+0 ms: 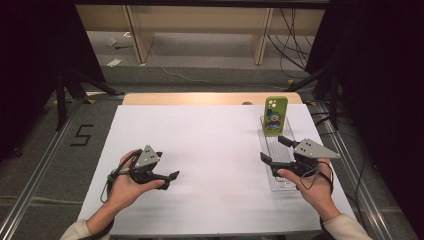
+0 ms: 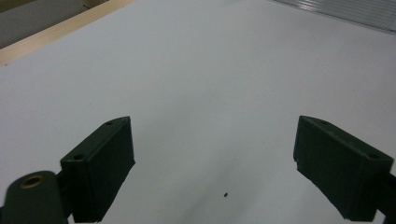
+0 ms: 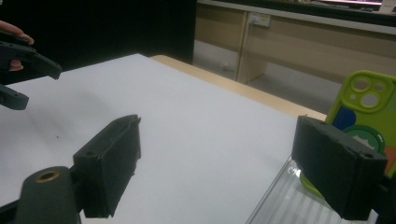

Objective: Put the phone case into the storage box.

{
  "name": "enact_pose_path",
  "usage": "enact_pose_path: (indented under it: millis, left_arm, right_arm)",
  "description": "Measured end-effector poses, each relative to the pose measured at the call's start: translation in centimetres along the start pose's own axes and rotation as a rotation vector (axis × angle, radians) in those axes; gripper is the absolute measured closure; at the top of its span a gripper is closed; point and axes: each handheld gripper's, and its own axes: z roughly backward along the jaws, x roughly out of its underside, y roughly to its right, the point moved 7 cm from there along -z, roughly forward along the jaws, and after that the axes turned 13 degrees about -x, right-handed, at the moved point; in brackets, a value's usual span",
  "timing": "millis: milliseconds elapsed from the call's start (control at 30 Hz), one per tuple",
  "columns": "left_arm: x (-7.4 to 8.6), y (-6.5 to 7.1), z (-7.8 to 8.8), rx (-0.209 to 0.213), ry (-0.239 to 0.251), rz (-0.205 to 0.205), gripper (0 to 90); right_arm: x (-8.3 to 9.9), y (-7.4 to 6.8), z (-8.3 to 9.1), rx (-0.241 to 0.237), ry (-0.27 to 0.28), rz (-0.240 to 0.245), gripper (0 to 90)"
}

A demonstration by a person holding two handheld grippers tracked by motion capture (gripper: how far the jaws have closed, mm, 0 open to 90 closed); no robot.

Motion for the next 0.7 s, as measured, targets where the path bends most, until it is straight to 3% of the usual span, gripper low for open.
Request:
enact_pose_path:
  millis: [700]
  left_arm:
    - [0.0, 0.0, 0.0, -0.001, -0.003, -0.002, 12.3]
  right_arm:
    - [1.2, -1.1, 0.8, -0.014, -0.013, 0.008, 16.5]
